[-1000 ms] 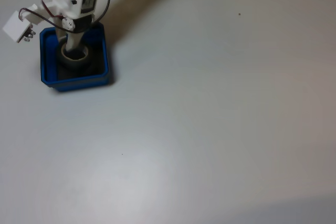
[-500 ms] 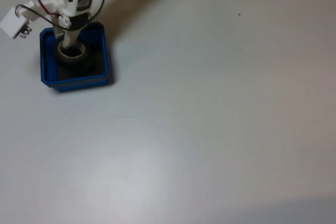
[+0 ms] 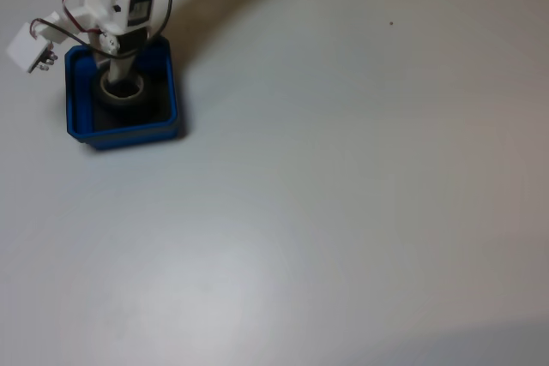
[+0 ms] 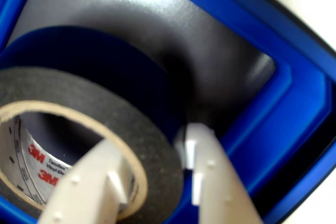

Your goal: Pick the black tape roll and drop it in the blue box

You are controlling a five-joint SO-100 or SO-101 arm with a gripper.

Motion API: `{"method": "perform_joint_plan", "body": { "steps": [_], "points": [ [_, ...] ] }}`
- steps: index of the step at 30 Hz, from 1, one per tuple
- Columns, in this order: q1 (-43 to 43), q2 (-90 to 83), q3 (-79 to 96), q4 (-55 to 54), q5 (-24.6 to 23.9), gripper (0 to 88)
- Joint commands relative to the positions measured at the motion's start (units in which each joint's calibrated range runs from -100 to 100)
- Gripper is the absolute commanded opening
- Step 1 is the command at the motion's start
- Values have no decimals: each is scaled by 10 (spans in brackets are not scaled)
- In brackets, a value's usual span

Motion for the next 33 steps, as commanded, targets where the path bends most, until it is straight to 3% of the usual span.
{"method": "perform_joint_plan", "body": {
  "steps": [1, 33],
  "points": [
    [2, -7, -36, -25, 3, 4],
    [-8, 46, -38, -32, 4, 4]
  ]
}}
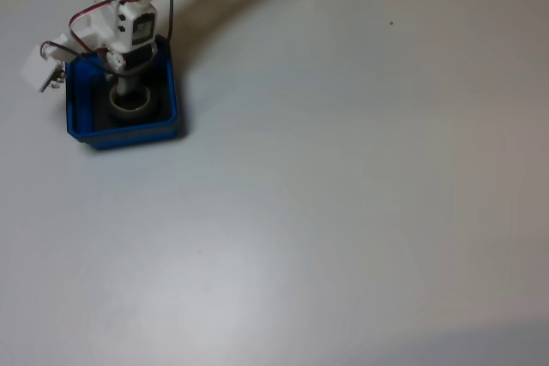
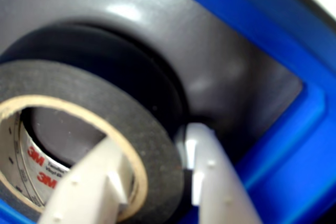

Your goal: Pick the black tape roll and drop it in the blue box

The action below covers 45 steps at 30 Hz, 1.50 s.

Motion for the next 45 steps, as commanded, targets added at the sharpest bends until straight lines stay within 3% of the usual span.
{"method": "perform_joint_plan", "body": {
  "steps": [1, 45],
  "points": [
    [-8, -11, -38, -12, 4, 4],
    [-28, -12, -40, -12, 5, 11]
  ]
}}
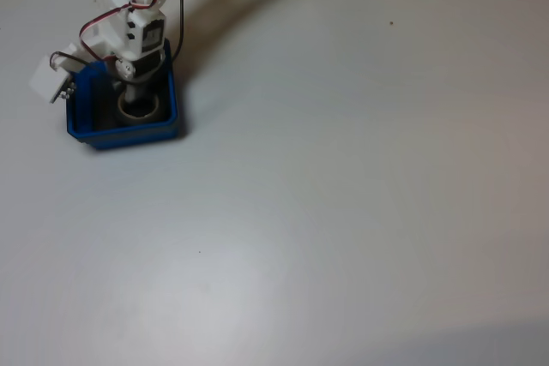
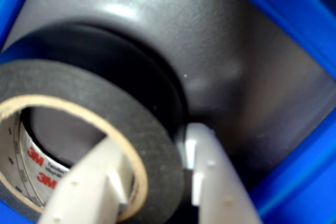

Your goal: Pick the black tape roll and drop it in the blue box

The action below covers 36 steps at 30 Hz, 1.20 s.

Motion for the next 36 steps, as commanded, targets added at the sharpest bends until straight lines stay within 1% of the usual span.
{"method": "perform_joint_plan", "body": {
  "steps": [1, 18, 23, 33, 36],
  "points": [
    [-1, -12, -40, -12, 3, 12],
    [-1, -12, -39, -12, 2, 29],
    [-2, -12, -39, -12, 1, 87],
    [-2, -13, -40, -12, 1, 105],
    [-2, -13, -40, -12, 1, 131]
  ]
}}
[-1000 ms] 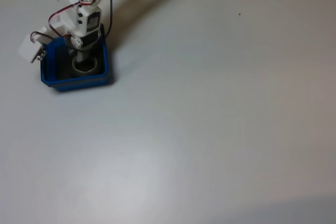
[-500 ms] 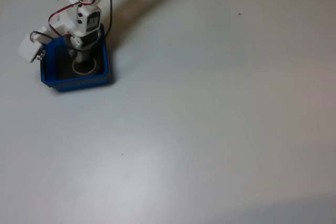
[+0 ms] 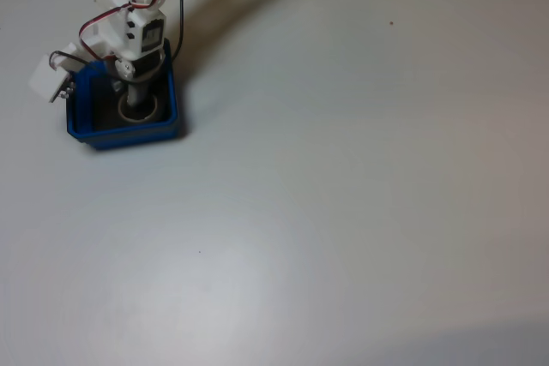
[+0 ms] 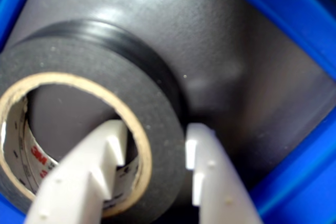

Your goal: Pick the black tape roll and drop it in the blue box

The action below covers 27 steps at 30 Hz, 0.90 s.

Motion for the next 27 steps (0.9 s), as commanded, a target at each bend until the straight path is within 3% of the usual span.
{"method": "perform_joint_plan", "body": {
  "steps": [1, 6, 27],
  "points": [
    [-2, -13, -40, -13, 1, 145],
    [0, -13, -40, -23, 2, 193],
    [3, -69, -41, -25, 2, 193]
  ]
}}
